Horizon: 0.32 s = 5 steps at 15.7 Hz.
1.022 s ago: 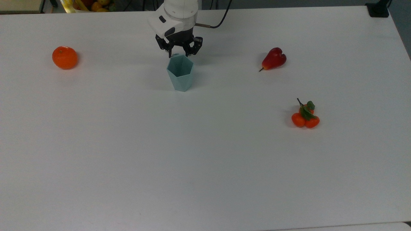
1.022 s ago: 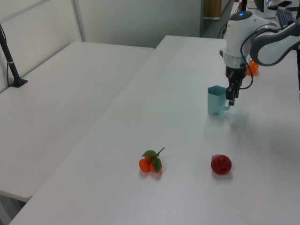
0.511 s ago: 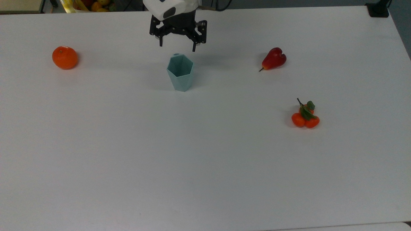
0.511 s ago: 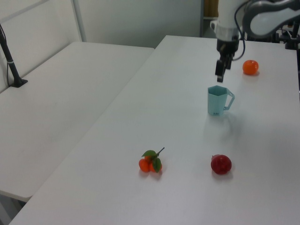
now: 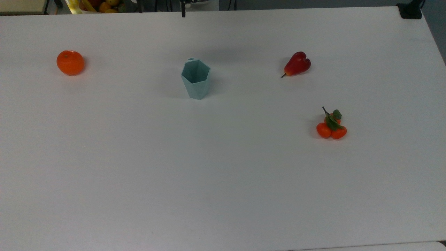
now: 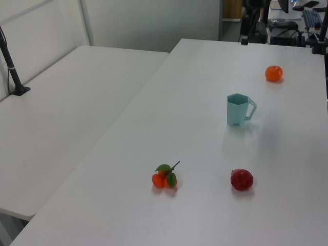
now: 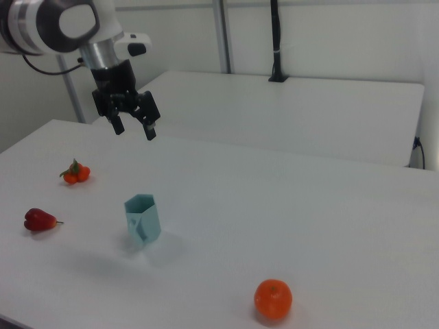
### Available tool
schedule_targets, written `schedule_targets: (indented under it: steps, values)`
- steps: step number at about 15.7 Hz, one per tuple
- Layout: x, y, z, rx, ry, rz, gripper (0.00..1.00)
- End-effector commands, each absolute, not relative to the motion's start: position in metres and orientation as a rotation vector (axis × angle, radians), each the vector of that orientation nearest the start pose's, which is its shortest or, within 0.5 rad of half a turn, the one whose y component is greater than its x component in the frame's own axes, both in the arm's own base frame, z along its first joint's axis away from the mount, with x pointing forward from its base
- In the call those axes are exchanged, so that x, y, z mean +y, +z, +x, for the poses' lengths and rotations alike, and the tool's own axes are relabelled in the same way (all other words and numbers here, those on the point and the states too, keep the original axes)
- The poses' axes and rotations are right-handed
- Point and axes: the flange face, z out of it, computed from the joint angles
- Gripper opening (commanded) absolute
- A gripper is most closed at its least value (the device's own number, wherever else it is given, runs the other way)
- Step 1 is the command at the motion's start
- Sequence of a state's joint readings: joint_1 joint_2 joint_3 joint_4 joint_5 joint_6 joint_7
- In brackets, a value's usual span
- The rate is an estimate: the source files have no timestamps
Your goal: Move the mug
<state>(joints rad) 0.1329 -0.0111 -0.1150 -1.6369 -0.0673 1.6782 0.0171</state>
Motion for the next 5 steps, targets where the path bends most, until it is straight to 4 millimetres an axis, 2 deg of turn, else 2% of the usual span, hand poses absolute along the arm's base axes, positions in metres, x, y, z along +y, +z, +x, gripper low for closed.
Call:
schedule_targets:
  steps: [1,5]
  values:
    - [-0.0060,0.6209,0.5513,-0.052,-0.006,-3.184,1.00]
    - [-0.0063,0.6198,0.5485,-0.044,0.026,-3.185,1.00]
